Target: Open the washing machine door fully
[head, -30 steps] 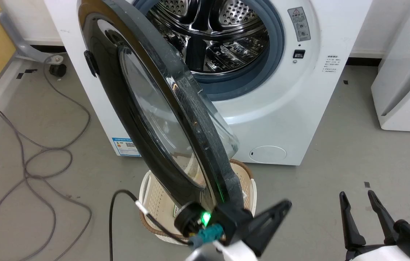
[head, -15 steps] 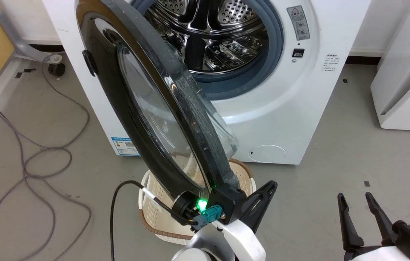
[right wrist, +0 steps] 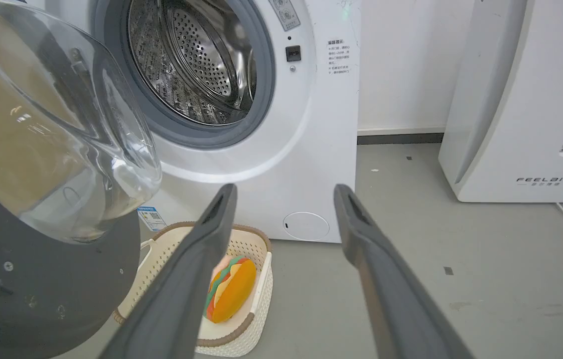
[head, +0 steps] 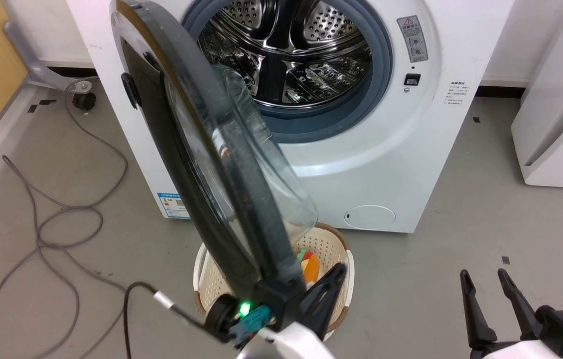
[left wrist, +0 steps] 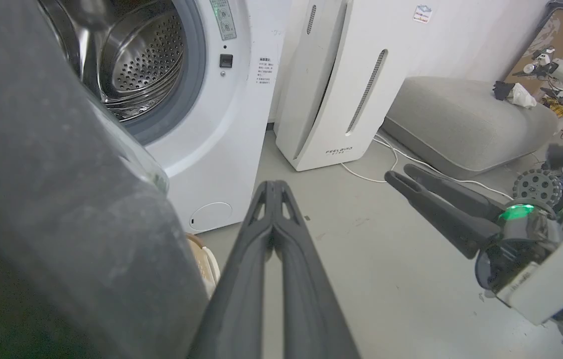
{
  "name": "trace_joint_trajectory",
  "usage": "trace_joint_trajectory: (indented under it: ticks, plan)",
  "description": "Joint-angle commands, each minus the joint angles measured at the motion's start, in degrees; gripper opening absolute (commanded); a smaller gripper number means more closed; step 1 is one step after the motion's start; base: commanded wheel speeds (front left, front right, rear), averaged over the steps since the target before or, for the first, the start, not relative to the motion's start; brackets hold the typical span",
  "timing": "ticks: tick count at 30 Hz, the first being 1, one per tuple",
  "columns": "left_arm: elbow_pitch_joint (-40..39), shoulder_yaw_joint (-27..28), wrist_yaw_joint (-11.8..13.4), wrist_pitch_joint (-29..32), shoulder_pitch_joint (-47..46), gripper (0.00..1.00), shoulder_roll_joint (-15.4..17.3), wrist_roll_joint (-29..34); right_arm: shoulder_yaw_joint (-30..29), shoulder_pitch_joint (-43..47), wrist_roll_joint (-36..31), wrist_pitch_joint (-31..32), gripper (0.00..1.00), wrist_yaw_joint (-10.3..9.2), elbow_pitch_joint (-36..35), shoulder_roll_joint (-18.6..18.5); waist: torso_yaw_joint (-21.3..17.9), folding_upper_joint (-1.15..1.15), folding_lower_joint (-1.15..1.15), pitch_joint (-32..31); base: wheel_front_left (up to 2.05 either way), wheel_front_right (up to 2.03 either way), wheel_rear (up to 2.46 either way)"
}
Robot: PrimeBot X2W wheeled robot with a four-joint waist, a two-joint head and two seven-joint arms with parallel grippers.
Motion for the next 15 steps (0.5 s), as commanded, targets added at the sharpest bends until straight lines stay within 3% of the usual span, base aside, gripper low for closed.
trace_joint_trajectory:
  ticks: [1, 15]
  plan:
    - [0.04, 0.86, 0.75, 0.24, 0.95, 0.00, 1.23, 0.24, -0.01, 0.46, 0.23, 0.21, 1.00, 0.03, 0.07, 0.19, 0.10, 0.00, 0.00, -0.20, 0.00, 0.00, 0.00]
    - [-13.11, 3.19, 8.61, 2.71, 12.33, 0.00, 6.88, 1.19, -0.01, 2.17, 0.49, 0.77, 1.00, 0.03, -0.07, 0.19, 2.99, 0.00, 0.00, -1.69, 0.00, 0.00, 0.00]
